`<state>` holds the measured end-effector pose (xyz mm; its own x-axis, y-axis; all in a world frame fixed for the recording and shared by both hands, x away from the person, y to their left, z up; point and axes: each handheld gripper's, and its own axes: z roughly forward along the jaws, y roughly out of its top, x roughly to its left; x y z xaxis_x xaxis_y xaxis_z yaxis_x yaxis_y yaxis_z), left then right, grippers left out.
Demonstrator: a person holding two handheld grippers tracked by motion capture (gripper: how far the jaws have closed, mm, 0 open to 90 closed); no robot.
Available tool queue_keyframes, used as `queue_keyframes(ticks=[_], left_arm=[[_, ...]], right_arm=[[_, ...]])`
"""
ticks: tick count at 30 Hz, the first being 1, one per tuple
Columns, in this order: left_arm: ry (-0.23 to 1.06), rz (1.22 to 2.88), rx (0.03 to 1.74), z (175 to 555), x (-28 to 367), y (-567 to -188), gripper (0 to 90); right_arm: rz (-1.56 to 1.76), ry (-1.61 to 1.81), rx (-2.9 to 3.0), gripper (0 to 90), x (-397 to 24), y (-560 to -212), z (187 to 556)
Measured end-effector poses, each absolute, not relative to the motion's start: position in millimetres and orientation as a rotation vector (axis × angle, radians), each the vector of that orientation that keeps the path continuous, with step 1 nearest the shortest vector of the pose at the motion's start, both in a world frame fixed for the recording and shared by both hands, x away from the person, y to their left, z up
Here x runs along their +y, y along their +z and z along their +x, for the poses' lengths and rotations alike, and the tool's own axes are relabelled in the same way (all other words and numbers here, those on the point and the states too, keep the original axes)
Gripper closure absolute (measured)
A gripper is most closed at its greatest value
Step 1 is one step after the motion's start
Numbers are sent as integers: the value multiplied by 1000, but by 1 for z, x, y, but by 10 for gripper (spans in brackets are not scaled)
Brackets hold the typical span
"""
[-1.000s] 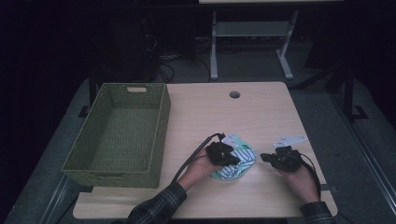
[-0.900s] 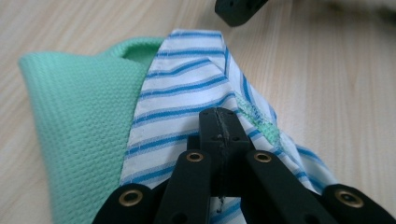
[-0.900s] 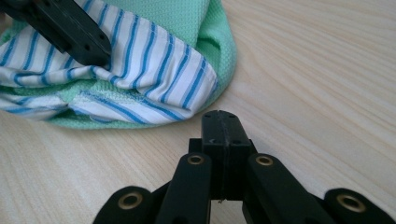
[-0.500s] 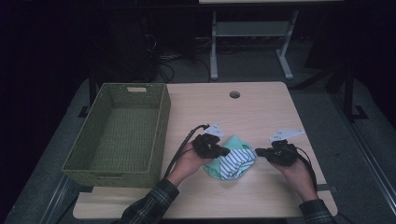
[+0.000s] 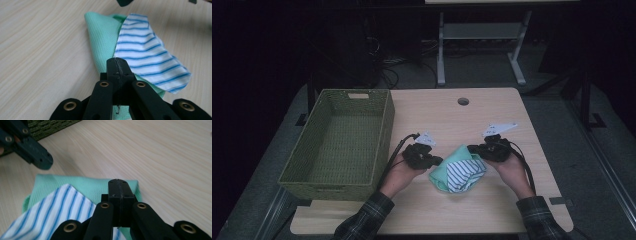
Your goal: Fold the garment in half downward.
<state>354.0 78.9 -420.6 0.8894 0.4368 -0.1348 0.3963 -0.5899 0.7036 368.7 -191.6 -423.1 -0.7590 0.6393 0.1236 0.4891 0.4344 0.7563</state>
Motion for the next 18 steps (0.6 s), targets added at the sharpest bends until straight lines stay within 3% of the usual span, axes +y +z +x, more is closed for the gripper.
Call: queue_keyframes(ticks=[18], left_arm=[[55, 2398, 596, 358, 68, -451, 895]], right_arm=[[975, 1066, 2634, 900, -150, -462, 392]])
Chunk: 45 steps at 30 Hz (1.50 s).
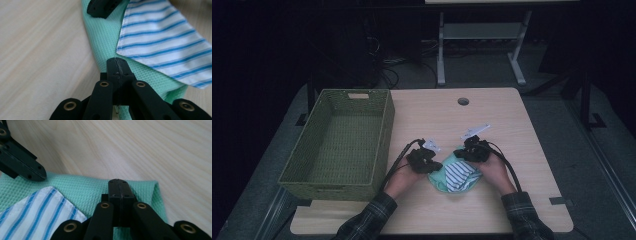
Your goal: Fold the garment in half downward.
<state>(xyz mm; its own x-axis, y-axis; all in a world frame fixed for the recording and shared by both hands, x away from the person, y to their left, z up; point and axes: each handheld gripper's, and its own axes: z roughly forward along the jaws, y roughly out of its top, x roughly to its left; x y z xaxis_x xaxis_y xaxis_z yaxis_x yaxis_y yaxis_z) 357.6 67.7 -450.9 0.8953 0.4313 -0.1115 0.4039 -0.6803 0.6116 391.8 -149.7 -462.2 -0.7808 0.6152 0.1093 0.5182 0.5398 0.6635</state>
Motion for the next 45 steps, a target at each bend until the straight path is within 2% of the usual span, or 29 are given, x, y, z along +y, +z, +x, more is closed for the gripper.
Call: queue_keyframes(ticks=[9, 16, 19, 27, 37, 45], left_arm=[[92, 2430, 585, 358, 67, -453, 895], [91, 2352, 590, 346, 78, -432, 894], [63, 2349, 569, 332, 81, -428, 894], [12, 2409, 572, 321, 80, -441, 894], [39, 2470, 591, 332, 77, -453, 894], [67, 2465, 631, 348, 71, -453, 894]], right_arm=[[980, 1061, 2632, 900, -149, -463, 392], [988, 1084, 2577, 899, -162, -450, 391], [1030, 1090, 2554, 899, -172, -451, 395], [1063, 1050, 2550, 899, -179, -456, 398], [1061, 992, 2573, 899, -183, -465, 398], [1088, 971, 2563, 899, -202, -464, 388]])
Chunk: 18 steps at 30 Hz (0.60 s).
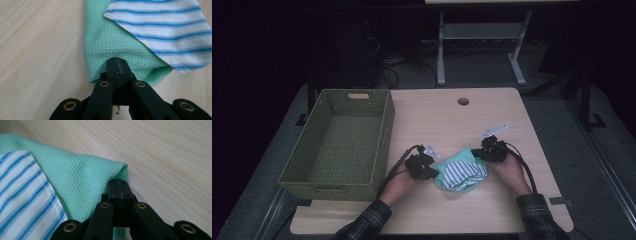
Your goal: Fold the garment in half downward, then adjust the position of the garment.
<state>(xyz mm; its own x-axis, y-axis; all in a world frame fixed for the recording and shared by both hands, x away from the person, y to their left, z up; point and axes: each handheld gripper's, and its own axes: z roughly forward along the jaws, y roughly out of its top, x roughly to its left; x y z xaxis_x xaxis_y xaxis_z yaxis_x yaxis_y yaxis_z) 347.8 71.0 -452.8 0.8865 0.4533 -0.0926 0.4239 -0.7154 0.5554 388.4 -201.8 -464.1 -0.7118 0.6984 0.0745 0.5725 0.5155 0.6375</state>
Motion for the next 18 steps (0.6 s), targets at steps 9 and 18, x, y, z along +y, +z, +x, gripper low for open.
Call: queue_keyframes(ticks=[9, 18], left_arm=[[76, 2454, 655, 365, 67, -454, 894], [101, 2426, 679, 384, 60, -456, 895]], right_arm=[[1089, 943, 2566, 899, -212, -463, 377], [1104, 940, 2563, 899, -223, -462, 363]])
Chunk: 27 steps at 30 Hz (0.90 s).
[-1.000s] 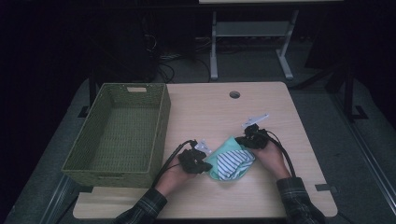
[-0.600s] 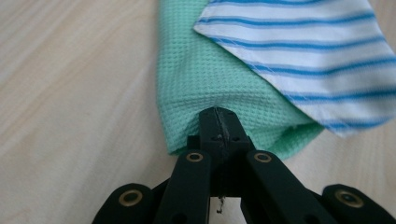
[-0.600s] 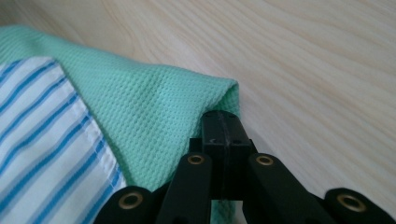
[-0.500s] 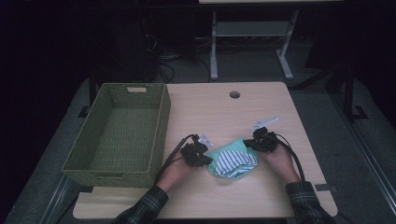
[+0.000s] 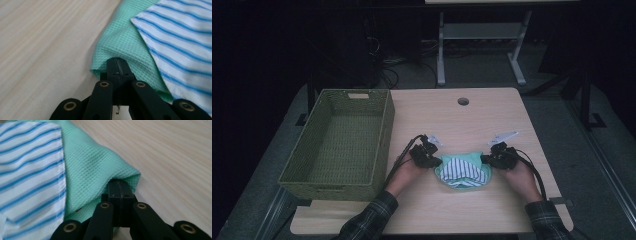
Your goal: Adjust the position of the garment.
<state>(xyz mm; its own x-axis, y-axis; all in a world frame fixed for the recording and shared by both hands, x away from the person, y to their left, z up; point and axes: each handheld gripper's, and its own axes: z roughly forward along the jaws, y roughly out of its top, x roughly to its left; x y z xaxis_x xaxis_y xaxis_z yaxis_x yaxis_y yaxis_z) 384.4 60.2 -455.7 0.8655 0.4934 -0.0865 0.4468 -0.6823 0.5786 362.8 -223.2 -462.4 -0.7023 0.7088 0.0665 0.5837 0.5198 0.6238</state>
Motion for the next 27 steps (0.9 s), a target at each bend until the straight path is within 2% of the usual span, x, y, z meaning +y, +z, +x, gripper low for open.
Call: queue_keyframes(ticks=[15, 22, 24, 26, 27], left_arm=[[108, 2388, 667, 410, 51, -459, 895], [118, 2370, 675, 406, 56, -449, 892], [120, 2371, 682, 403, 60, -446, 847], [128, 2367, 691, 399, 63, -444, 764], [143, 2374, 686, 397, 66, -442, 764]], right_arm=[[1070, 974, 2607, 899, -230, -462, 329], [1071, 1021, 2562, 899, -238, -456, 325], [1107, 1048, 2532, 899, -242, -453, 325], [1093, 1047, 2514, 899, -245, -449, 327], [1100, 1057, 2500, 899, -247, -447, 328]])
